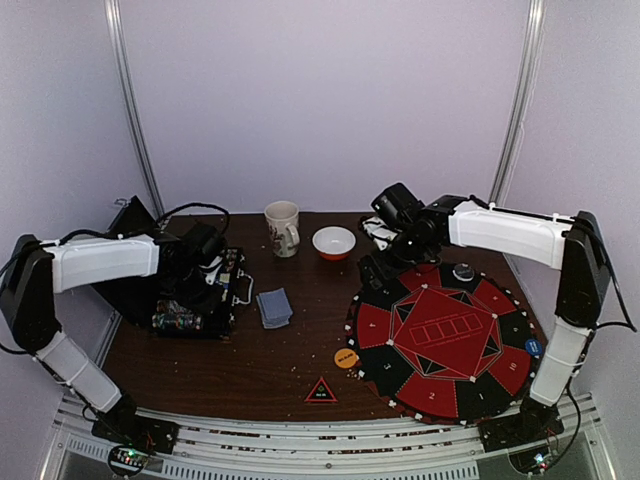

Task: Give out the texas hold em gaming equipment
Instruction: Pick up the pile of poker chips from the chip case, then pass from the left arm to the right

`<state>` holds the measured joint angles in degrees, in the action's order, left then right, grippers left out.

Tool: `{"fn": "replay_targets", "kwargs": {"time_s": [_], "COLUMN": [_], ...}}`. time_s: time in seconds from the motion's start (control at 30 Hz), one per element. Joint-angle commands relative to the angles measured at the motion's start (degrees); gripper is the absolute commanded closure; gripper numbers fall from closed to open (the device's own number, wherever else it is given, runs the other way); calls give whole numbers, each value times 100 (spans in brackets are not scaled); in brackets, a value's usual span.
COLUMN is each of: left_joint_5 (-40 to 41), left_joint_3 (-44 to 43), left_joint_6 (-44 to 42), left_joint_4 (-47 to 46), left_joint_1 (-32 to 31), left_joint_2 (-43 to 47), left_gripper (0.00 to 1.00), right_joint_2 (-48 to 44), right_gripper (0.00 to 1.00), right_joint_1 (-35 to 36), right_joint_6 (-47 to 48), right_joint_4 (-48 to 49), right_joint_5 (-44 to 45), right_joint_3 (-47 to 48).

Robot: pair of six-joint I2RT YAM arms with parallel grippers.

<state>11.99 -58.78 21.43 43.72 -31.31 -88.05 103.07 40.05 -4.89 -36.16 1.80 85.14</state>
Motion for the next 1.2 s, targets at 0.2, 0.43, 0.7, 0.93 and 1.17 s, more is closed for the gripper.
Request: {"fn": "replay_targets", "kwargs": {"time_s": [0.2,0.43,0.7,0.93,1.17], "left_joint_5": [-2447,-3393,-4078,-4157,-4169], "left_joint_3": [-741,-1387,-1278,-1270,-1191], "left_joint_6": [1014,1317,1650,1694,1761], "left_joint_4": [-1790,-2292,-3088,-3160,-3281], "left_joint_1": [-322,-952,-1143,-1140,-1146], "left_joint_2": [1219,674,544,504,543], "left_gripper": [100,100,100,100,100], "right_joint_2": [-1557,-1923,-1169,-921,-739], "right_gripper": [7,2,4,27,36], "right_joint_1": [302,831,1034,1198,1303], "right_joint_6": [1734,3803,4964,5065,5114], "right_joint_4": [1939,5048,4452,5016,5045], "right_joint_5": [-1459,-3227,-2658,-2156,-2167], "right_joint_3": [-549,-1862,-1172,-1174,-1046]}}
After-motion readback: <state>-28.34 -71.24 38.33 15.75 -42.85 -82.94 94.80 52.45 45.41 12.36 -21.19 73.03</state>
